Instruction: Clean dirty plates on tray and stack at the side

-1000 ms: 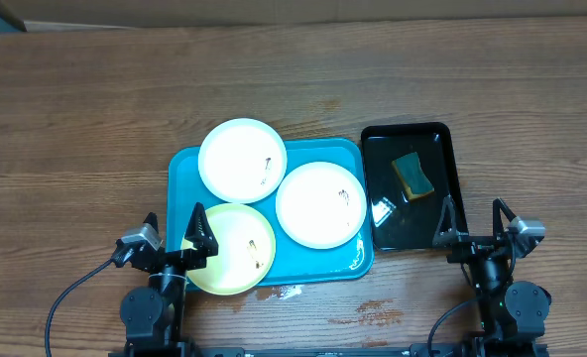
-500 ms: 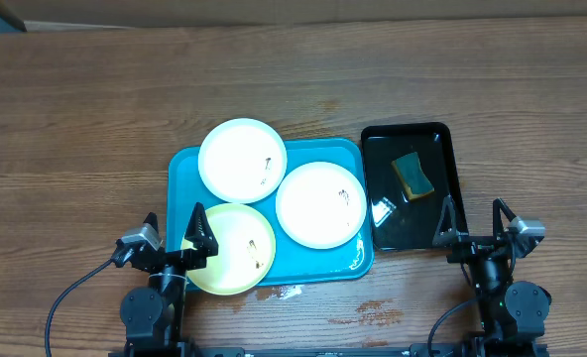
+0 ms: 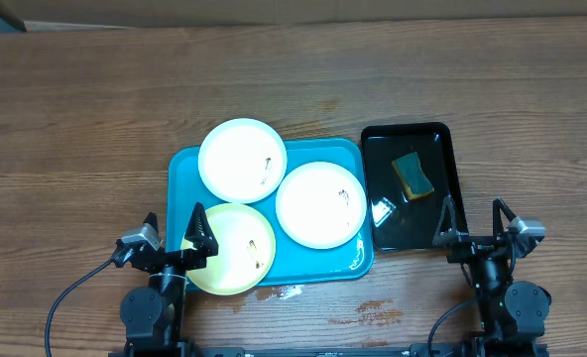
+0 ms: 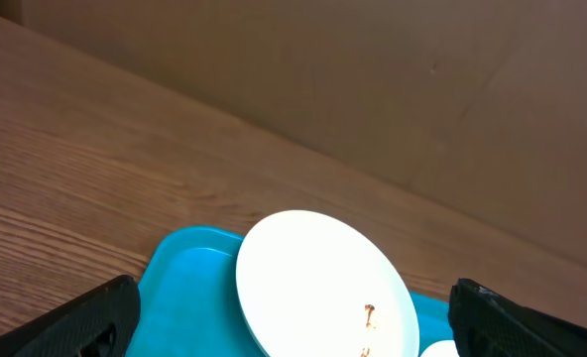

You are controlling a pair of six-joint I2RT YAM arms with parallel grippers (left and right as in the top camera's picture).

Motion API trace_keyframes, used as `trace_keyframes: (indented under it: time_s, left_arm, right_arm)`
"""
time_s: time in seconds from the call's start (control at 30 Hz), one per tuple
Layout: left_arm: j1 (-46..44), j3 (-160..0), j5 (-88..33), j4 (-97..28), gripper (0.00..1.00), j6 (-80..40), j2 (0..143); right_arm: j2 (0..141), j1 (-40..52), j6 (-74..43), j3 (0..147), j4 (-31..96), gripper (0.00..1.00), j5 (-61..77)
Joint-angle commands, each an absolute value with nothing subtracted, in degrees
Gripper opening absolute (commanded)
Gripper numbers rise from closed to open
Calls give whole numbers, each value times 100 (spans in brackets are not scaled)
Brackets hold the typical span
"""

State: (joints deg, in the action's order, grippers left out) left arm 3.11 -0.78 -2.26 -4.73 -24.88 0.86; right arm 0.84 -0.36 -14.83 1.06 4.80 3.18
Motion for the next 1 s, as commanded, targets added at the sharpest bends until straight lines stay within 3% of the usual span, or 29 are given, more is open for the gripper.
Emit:
trace_keyframes:
  time_s: [0.0,0.97]
  left_arm:
    - [336,-40,-145,-464,100,-2377,25]
    - [336,-56,-130,-132,100,-2298,25]
  right_arm:
    - [30,-49,-1505,47,462,100,311]
    - [30,-49,-1503,47,462,100,311]
